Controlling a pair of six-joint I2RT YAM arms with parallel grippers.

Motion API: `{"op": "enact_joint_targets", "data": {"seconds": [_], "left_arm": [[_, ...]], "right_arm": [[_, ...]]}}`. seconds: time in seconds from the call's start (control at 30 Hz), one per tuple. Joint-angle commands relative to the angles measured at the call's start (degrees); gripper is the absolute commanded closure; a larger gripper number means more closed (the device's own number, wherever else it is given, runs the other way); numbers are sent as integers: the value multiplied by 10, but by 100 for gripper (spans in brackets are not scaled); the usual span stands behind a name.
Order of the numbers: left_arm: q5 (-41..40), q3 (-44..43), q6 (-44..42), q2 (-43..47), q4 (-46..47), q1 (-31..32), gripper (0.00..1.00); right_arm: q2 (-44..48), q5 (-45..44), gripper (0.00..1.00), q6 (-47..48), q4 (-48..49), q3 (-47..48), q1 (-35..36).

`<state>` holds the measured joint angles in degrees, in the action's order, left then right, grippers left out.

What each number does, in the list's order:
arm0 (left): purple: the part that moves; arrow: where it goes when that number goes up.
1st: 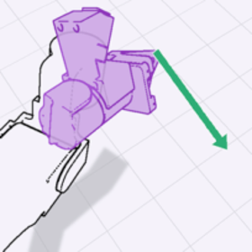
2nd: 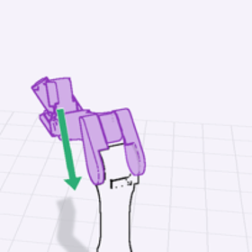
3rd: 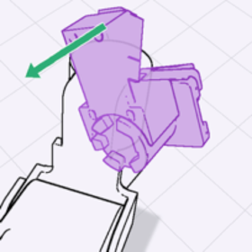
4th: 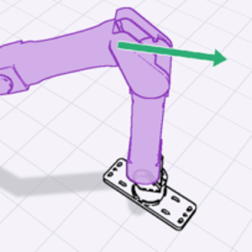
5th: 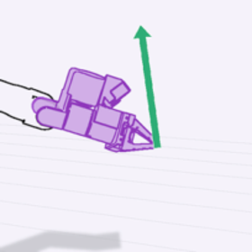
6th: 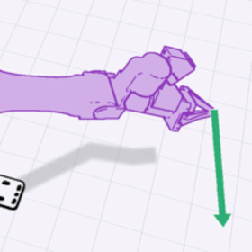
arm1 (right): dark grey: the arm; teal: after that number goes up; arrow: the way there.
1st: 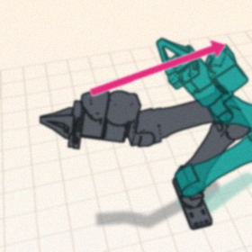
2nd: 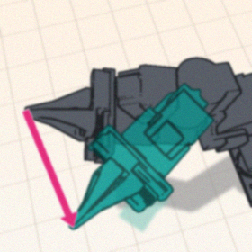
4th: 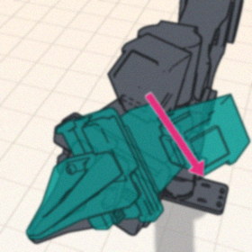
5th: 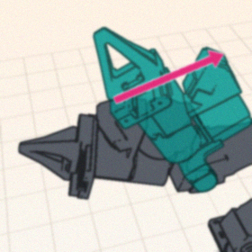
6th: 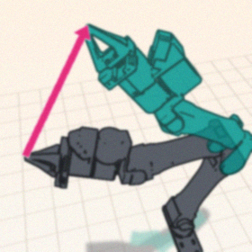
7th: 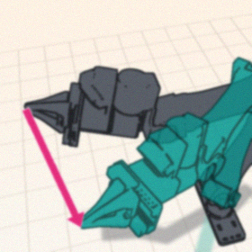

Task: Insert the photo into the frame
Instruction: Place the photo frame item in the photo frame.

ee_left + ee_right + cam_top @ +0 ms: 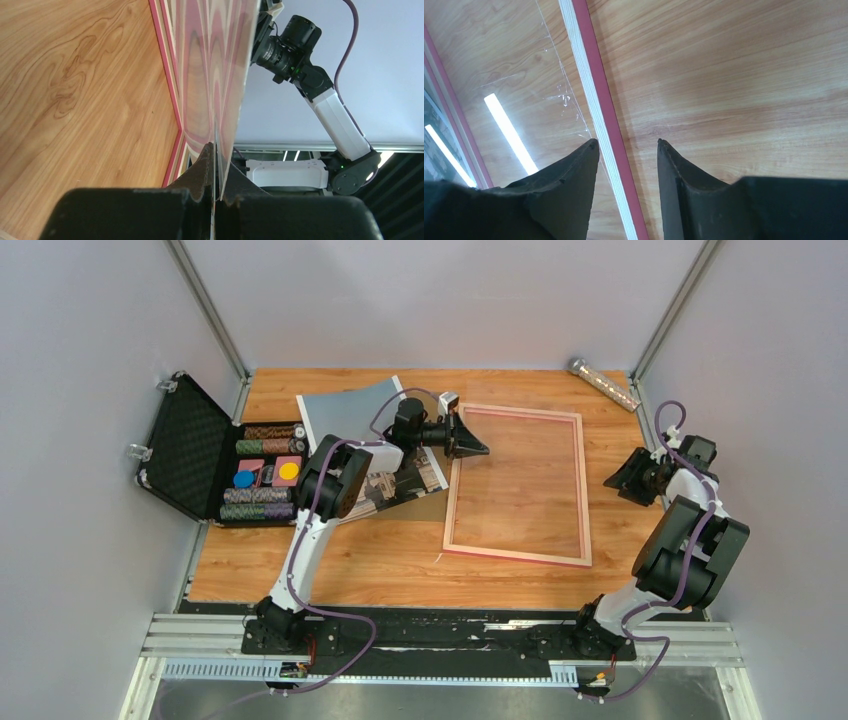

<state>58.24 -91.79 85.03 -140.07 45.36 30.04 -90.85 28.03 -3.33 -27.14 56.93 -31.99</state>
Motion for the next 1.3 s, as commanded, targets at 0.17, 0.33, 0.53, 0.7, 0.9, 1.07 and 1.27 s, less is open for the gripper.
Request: {"op": "enact_joint_targets", "data": {"seconds": [0.17, 0.33, 0.53, 0.7, 0.9, 1.07, 1.27], "left_arm": [[18, -23, -87, 3, -79, 9, 100], [22, -45, -110, -4, -112, 10, 100], [24, -58, -125, -11, -129, 11, 100], [26, -56, -126, -9, -124, 12, 100], [31, -58, -133, -8, -122, 13, 100], [34, -50, -138, -3, -116, 14, 100], [37, -52, -155, 3, -126, 15, 100]], "right_arm": [[-1, 6, 54, 4, 9, 8, 17], [-17, -6, 54, 7, 8, 22, 39], [-52, -3, 54, 12, 8, 45, 59], [-92, 25, 54, 5, 8, 65, 61], [-121, 44, 55, 1, 8, 82, 66], [-135, 51, 55, -1, 8, 89, 72], [-141, 56, 56, -4, 8, 91, 76]]}}
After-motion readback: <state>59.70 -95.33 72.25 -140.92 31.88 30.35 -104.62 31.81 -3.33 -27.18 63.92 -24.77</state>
